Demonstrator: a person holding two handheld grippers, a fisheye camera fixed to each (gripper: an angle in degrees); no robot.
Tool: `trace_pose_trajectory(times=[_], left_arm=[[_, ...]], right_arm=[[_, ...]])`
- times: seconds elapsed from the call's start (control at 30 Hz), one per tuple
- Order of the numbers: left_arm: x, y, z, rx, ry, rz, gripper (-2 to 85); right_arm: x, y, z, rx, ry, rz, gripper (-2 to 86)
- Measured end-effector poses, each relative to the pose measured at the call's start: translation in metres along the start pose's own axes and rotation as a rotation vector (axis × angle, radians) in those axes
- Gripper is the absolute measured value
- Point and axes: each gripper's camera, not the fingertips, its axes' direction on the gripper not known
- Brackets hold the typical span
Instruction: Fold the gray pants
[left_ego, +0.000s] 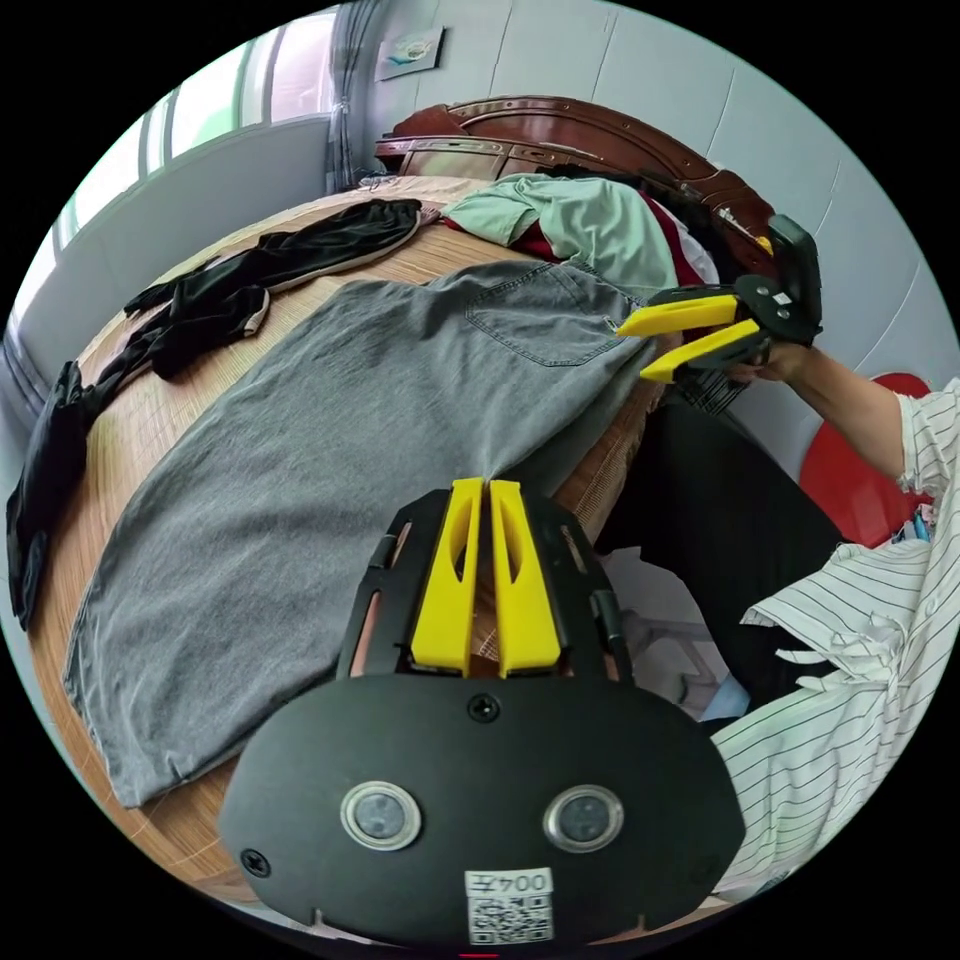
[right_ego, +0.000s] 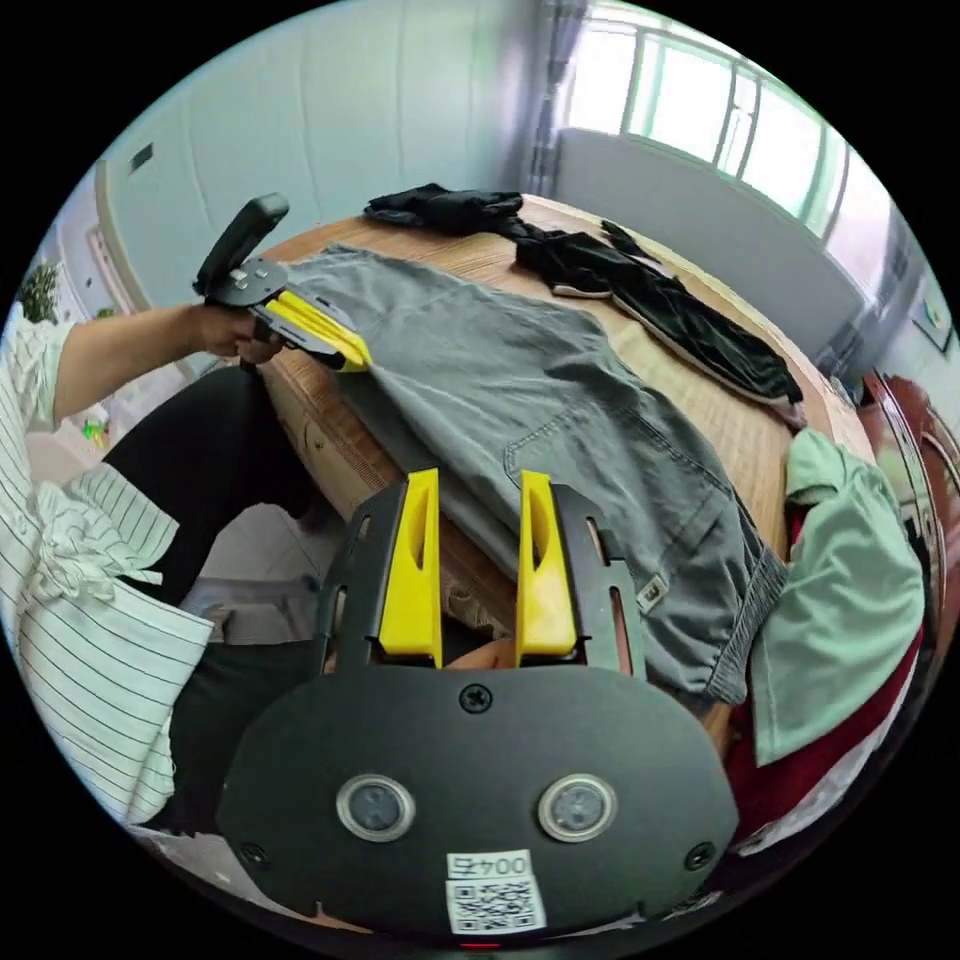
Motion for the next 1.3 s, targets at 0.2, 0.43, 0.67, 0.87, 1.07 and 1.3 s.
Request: trace_pose_trajectory(times=[0.2,0.43,0.67,0.87,1.07,1.3], left_arm=[[0.000,0.020,-0.010,-0.001,0.032,-0.014,8.2],[0.004,0.032,-0.011,-0.005,-0.001,0.001,9.5],[0.019,0.032,-0.004,-0.055,-0.101,0.085,9.3],[0.017,0.028,-0.009,-0.029,-0.215,0.076,6.5],[-0.008,0.022,-0.027,0.016,-0.169,-0.012,1.9],[-0.029,0.017,-0.025,-0.022,-0.112,-0.055,0.7]], right_arm=[[-0.060,-0.071,0.052,-0.141,-0.002,-0.224,12.1],[-0.099,-0.120,0.083,-0.253,0.037,-0.338,4.8],[-0.101,-0.159,0.082,-0.244,0.013,-0.280,-0.5],[-0.095,-0.182,0.076,-0.212,-0.032,-0.220,-0.6],[-0.105,-0.182,0.084,-0.197,-0.025,-0.179,0.6],[-0.133,-0.156,0.068,-0.025,0.056,-0.015,6.0]])
